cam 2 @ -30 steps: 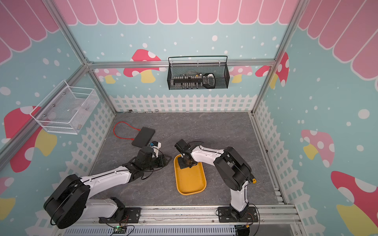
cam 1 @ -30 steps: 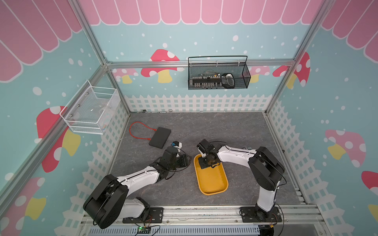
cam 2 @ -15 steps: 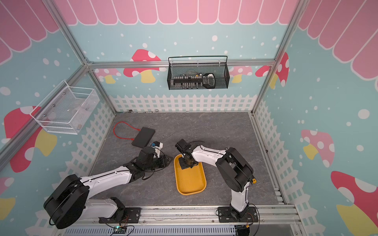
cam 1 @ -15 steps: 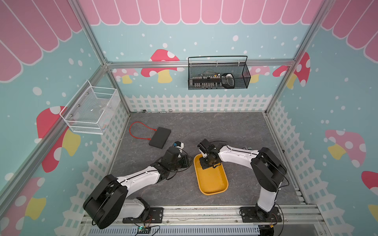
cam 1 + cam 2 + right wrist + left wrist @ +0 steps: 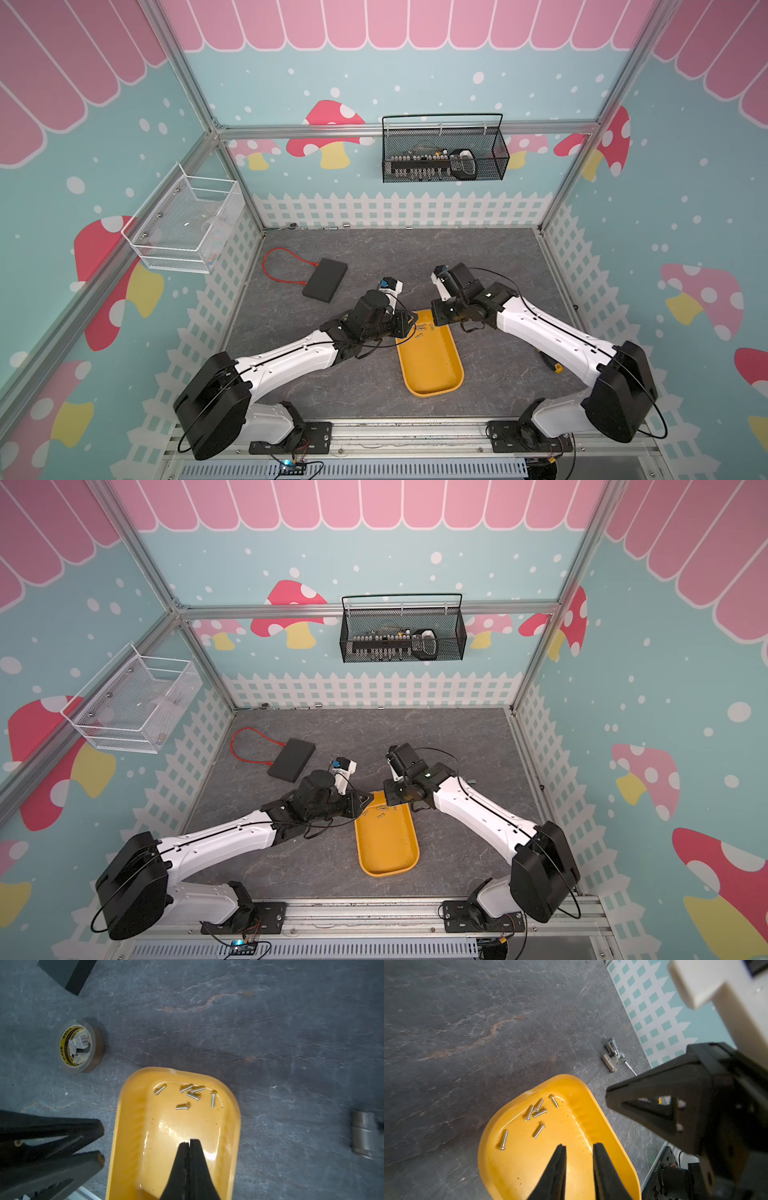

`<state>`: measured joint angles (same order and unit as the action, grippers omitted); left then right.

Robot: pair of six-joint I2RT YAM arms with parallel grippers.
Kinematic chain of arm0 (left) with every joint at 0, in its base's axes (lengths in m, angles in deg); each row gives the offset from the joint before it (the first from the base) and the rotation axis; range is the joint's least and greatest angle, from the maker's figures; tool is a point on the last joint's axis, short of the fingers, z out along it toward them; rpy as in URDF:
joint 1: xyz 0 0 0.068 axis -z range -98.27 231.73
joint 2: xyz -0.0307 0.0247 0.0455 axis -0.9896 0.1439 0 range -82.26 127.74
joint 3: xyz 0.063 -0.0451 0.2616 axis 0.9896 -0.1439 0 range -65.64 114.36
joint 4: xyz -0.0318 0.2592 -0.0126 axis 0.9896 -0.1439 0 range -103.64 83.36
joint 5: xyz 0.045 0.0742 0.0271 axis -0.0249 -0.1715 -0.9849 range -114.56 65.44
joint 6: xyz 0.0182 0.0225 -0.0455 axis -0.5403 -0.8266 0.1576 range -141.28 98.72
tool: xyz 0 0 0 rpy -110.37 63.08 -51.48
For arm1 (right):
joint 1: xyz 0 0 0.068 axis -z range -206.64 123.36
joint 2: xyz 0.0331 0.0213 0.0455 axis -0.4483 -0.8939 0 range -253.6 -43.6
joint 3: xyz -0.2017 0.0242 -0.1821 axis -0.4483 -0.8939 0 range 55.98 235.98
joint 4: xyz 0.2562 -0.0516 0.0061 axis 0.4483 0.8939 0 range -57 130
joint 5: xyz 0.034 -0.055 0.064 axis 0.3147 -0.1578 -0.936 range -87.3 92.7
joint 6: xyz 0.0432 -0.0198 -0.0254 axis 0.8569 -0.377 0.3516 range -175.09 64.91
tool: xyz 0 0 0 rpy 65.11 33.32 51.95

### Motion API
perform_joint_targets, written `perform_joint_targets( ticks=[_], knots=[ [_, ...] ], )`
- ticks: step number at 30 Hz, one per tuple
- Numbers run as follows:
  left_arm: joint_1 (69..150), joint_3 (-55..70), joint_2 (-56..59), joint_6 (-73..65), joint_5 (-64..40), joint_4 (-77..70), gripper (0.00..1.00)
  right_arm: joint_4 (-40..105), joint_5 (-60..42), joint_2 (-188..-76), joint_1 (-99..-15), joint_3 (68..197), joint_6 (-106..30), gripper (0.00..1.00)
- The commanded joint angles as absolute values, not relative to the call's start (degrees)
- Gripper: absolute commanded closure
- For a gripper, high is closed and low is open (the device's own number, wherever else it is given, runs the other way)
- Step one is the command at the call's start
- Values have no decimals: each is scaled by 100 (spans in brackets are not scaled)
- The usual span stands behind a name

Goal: Take out the screws from the storage box
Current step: Pick up the screw from the storage box.

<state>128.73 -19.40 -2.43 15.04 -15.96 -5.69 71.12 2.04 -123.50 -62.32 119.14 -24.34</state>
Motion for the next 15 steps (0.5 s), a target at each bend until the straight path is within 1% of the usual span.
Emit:
perform_joint_targets(
  ticks=[1, 3, 5, 8, 11, 15],
  knots=[
    [13107, -1611, 262, 1283, -1689, -926, 72, 7417, 224, -12247, -6101, 11619, -2679, 100],
    [13145, -1412, 622, 1238, -1543, -987, 72, 7413, 227, -12196, -6037, 11531, -2671, 99],
    [13247, -1226, 963, 1103, -1613, -1011, 70, 7346, 270, -12075, -5944, 11445, -2648, 97],
    [13378, -817, 1473, 896, -2080, -1395, 67, 7215, 222, -11833, -5756, 11340, -2650, 94],
    [13496, -433, 1849, 786, -2660, -1820, 62, 7197, 222, -11685, -5614, 11318, -2708, 93],
    [13499, -249, 2203, 634, -2858, -1847, 59, 7107, 191, -11566, -5557, 11260, -2702, 92]
  ],
)
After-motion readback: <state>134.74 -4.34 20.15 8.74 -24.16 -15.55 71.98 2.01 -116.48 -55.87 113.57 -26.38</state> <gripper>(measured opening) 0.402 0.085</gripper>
